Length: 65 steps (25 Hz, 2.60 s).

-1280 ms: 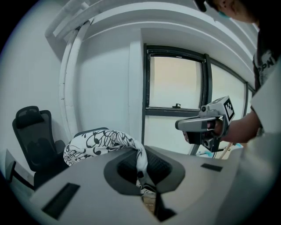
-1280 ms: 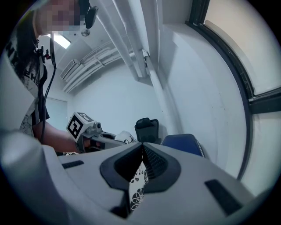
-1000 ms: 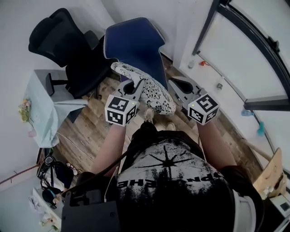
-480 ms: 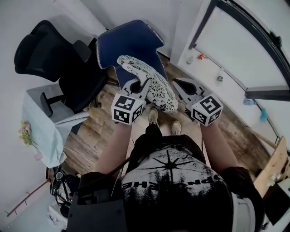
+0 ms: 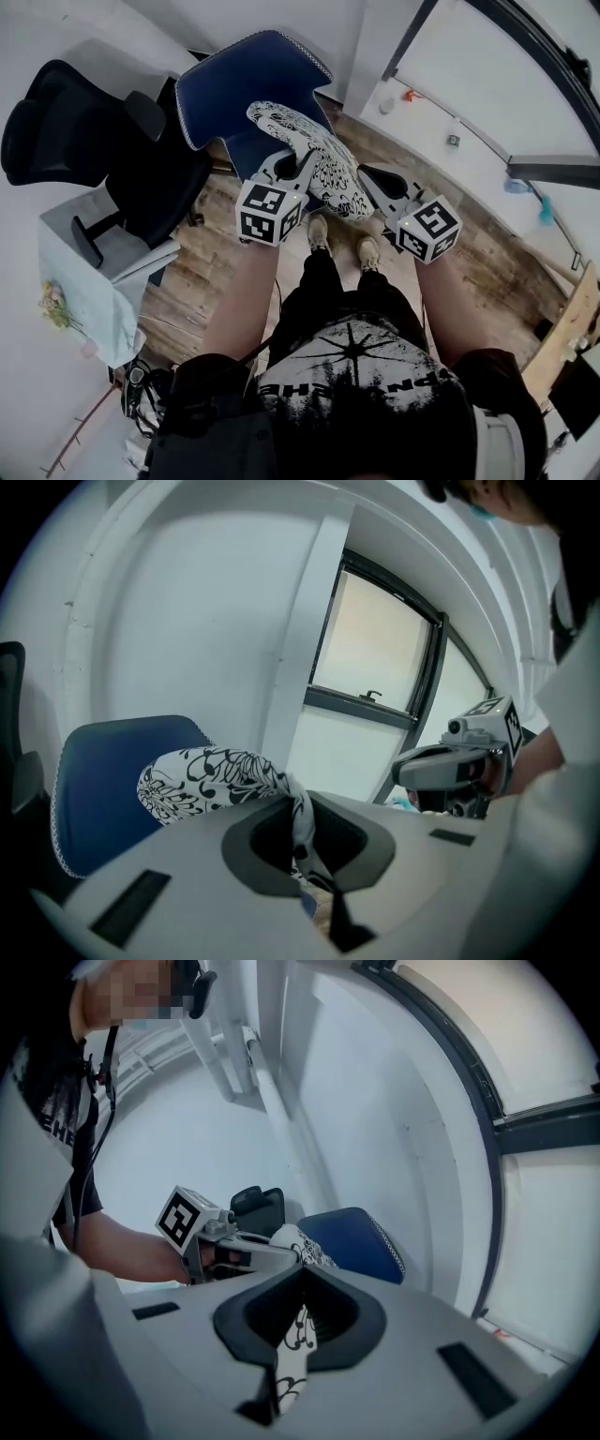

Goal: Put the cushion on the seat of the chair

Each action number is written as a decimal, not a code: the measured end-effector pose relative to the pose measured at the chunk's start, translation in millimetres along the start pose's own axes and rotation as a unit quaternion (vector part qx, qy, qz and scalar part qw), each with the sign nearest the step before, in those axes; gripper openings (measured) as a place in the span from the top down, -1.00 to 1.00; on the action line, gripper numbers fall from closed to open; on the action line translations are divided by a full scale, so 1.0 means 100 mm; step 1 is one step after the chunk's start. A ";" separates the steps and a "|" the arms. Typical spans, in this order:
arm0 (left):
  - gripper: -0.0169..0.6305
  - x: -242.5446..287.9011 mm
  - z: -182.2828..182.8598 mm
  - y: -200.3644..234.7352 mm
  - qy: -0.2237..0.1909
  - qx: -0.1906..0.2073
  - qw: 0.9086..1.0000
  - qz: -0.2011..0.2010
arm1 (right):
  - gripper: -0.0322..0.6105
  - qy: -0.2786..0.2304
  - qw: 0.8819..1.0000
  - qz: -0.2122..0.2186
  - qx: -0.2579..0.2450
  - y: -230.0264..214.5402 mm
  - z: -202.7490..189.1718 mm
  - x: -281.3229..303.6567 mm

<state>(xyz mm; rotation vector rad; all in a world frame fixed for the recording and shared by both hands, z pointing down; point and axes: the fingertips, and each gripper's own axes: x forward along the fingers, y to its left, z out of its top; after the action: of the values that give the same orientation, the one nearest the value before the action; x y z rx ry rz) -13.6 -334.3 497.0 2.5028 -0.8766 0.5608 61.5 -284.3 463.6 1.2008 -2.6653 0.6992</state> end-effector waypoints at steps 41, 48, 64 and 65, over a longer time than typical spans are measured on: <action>0.88 -0.12 -3.25 2.04 0.157 -0.142 0.969 0.124 | 0.84 0.110 0.982 0.154 0.002 0.52 -1.80 2.06; 0.88 -0.13 -3.69 2.31 0.178 -0.160 0.959 0.150 | 0.84 0.118 0.979 0.164 0.004 0.49 -2.06 2.20; 0.87 -0.01 -4.26 2.51 0.212 -0.167 0.947 0.174 | 0.84 0.137 0.972 0.189 0.004 0.66 -2.34 2.21; 0.82 -0.02 -4.25 2.52 0.212 -0.166 0.946 0.179 | 0.84 0.136 0.972 0.189 0.003 0.67 -2.33 2.21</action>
<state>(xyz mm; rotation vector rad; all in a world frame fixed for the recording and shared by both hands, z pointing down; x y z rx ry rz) -278.3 -293.5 912.7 1.8330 -1.1439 0.9382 -151.7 -286.5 712.8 0.5448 -2.6730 0.8536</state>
